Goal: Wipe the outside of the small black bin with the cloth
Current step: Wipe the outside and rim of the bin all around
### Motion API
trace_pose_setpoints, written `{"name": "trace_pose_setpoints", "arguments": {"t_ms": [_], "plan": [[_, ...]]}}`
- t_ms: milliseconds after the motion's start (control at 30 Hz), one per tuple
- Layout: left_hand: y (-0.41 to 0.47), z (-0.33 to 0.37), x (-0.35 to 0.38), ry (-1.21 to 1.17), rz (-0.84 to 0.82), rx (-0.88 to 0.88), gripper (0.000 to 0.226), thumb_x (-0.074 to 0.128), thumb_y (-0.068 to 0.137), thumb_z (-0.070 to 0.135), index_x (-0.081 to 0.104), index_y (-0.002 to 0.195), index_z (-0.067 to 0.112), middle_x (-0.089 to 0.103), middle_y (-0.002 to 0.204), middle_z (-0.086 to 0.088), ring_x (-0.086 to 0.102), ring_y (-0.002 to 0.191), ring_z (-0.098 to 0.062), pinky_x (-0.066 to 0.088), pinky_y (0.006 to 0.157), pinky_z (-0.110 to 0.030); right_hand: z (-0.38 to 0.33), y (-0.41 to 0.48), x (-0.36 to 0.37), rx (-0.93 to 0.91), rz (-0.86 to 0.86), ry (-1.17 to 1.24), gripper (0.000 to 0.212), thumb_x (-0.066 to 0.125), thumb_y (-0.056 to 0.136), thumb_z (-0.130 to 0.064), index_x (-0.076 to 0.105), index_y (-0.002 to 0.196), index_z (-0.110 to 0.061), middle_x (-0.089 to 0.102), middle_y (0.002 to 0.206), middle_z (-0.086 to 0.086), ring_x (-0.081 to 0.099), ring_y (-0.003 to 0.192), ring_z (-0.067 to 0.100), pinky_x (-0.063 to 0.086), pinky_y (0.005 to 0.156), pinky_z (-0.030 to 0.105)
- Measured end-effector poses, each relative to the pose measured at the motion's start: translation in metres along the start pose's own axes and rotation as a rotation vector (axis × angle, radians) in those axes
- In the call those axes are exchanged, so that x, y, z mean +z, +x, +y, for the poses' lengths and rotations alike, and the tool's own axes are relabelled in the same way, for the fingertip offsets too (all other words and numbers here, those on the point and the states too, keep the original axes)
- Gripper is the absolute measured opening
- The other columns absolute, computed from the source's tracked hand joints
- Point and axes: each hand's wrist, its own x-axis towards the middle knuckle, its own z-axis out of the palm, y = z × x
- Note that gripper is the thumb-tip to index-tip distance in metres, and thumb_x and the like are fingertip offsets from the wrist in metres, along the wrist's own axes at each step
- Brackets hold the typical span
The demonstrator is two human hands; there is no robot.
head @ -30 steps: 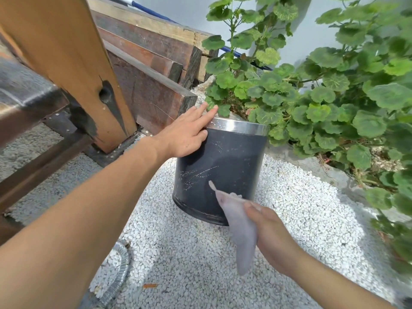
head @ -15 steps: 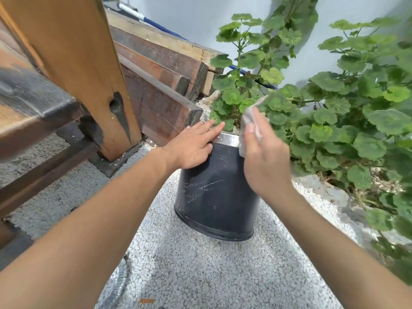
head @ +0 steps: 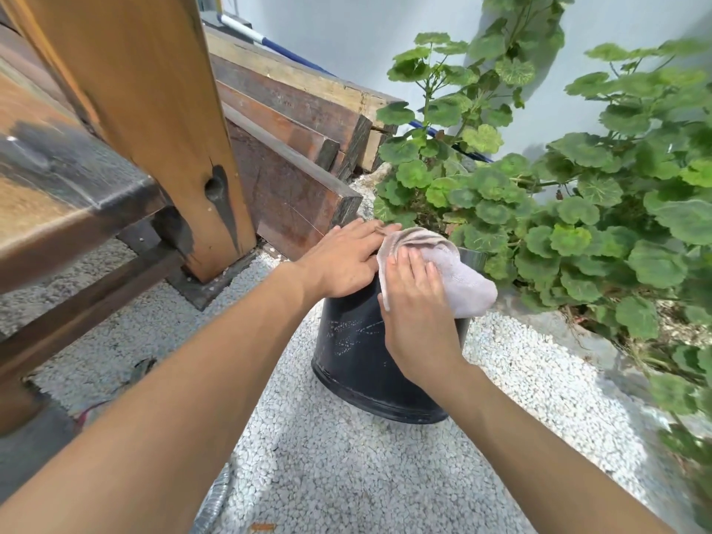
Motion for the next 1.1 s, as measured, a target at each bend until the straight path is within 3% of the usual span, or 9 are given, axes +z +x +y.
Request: {"name": "trace_pose_setpoints", "arguments": {"t_ms": [233,567,700,800,833,900,967,1033,1100], "plan": [[0.002,-0.003,-0.002,-0.011,-0.010,0.002,0.062,0.037,0.100,0.024,0.014,0.157,0.029,0.036,0.145,0.004,0.029,0.136,-0.018,0.021,0.116,-0.055,-0.004,-0.043,0.018,-0.051,-0.150,0.045,0.066,0.061,0.093,-0.013,0.035,0.152,0.002,0.034,0.160,0.021,0.029,0.150,0.037,0.018,0.123,0.047],[0.004,-0.006,0.003,-0.037,-0.051,-0.026,0.064,0.035,0.100,0.031,0.006,0.157,0.036,0.025,0.153,0.008,0.015,0.148,-0.019,0.009,0.119,-0.060,-0.016,-0.112,0.035,-0.121,-0.357,0.123,0.078,0.070,0.084,-0.010,0.035,0.153,0.002,0.034,0.160,0.018,0.029,0.149,0.031,0.018,0.120,0.046],[0.003,-0.006,0.003,-0.031,-0.078,-0.024,0.063,0.031,0.100,0.034,0.001,0.156,0.038,0.021,0.155,0.011,0.007,0.150,-0.016,0.006,0.119,-0.062,-0.024,-0.147,0.038,-0.155,-0.480,0.229,0.069,0.059,0.096,-0.017,0.028,0.158,-0.007,0.026,0.164,0.010,0.022,0.153,0.023,0.005,0.121,0.044],[-0.001,-0.008,0.002,-0.014,-0.104,-0.025,0.064,0.030,0.101,0.034,-0.003,0.155,0.043,0.013,0.161,0.012,0.001,0.152,-0.015,0.002,0.120,-0.060,-0.029,-0.163,0.033,-0.169,-0.553,0.400,0.062,0.034,0.109,-0.029,0.002,0.162,-0.023,-0.001,0.166,-0.007,-0.008,0.152,0.005,-0.015,0.120,0.026],[-0.002,-0.008,0.002,-0.006,-0.112,-0.031,0.064,0.030,0.102,0.034,-0.005,0.154,0.044,0.010,0.163,0.011,-0.001,0.153,-0.016,0.001,0.120,-0.060,-0.028,-0.163,0.029,-0.161,-0.570,0.459,0.059,0.031,0.110,-0.031,0.002,0.161,-0.027,-0.002,0.165,-0.011,-0.010,0.151,0.000,-0.016,0.119,0.020],[-0.005,-0.007,0.002,0.010,-0.117,-0.042,0.064,0.030,0.102,0.035,-0.006,0.154,0.046,0.007,0.165,0.010,-0.003,0.153,-0.016,0.000,0.120,-0.060,-0.023,-0.156,0.018,-0.099,-0.579,0.555,0.052,0.033,0.109,-0.033,0.021,0.159,-0.032,0.020,0.164,-0.014,0.013,0.151,0.000,0.001,0.120,0.014],[-0.010,-0.004,0.001,0.027,-0.104,-0.038,0.061,0.028,0.103,0.036,-0.004,0.155,0.044,0.011,0.164,0.009,0.000,0.153,-0.017,0.002,0.120,-0.060,-0.010,-0.147,0.001,-0.032,-0.575,0.596,0.040,0.037,0.108,-0.037,0.041,0.147,-0.038,0.058,0.141,-0.011,0.053,0.123,0.000,0.031,0.102,0.007],[-0.016,-0.001,-0.001,0.057,-0.075,-0.013,0.058,0.025,0.104,0.037,-0.001,0.156,0.040,0.019,0.160,0.007,0.008,0.152,-0.018,0.007,0.120,-0.061,0.005,-0.139,-0.020,-0.014,-0.542,0.587,0.032,0.033,0.106,-0.046,0.043,0.136,-0.045,0.068,0.106,-0.015,0.059,0.082,-0.007,0.037,0.073,0.001],[-0.028,0.000,-0.003,0.114,-0.038,0.036,0.056,0.023,0.105,0.039,0.003,0.157,0.037,0.025,0.156,0.007,0.016,0.149,-0.017,0.013,0.119,-0.059,0.023,-0.135,-0.040,-0.021,-0.531,0.549,0.035,0.026,0.103,-0.054,0.043,0.133,-0.046,0.066,0.106,-0.018,0.061,0.085,-0.011,0.044,0.075,0.004]]}}
